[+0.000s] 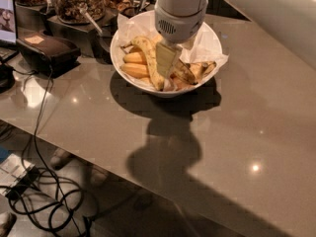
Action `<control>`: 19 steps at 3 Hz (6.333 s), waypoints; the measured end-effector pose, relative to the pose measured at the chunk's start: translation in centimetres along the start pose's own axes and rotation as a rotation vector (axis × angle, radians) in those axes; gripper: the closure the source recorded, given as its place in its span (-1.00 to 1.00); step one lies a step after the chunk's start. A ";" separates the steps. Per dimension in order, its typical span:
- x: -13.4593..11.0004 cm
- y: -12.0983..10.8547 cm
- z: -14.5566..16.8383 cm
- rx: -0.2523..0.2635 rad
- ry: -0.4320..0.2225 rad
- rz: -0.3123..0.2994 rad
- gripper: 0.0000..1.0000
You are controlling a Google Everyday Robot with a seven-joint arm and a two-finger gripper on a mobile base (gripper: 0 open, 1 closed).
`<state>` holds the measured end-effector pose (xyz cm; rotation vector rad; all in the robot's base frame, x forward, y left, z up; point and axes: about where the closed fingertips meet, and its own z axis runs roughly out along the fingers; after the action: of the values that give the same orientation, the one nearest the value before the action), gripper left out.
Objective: Pick banana from white bowl
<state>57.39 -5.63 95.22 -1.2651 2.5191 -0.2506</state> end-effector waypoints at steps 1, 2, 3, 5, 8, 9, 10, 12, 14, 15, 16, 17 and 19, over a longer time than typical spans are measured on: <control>-0.1 -0.7 0.8 -0.002 0.015 0.012 -0.16; 0.1 -1.7 1.5 0.001 0.030 0.033 -0.12; 0.3 -1.9 1.8 -0.004 0.035 0.041 -0.14; 0.2 0.9 1.8 -0.069 0.023 -0.016 0.71; 0.0 1.5 0.4 -0.089 -0.048 -0.039 1.00; 0.3 0.8 -2.1 -0.109 -0.162 -0.049 1.00; 1.3 0.3 -3.9 -0.157 -0.251 -0.065 1.00; 1.3 0.8 -5.3 -0.150 -0.297 -0.075 1.00; 4.0 1.7 -7.3 -0.169 -0.327 -0.041 1.00; 6.3 2.7 -9.6 -0.177 -0.345 -0.022 1.00; 10.0 4.1 -13.6 -0.142 -0.376 0.016 1.00; 10.2 4.2 -13.8 -0.141 -0.377 0.015 1.00; 15.2 6.3 -17.8 -0.139 -0.460 0.095 1.00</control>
Offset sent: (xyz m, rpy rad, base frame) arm 0.0260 -0.0273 -0.0149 -0.0269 0.0390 -0.0816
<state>37.90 -13.76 107.05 -1.0947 2.2153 0.2185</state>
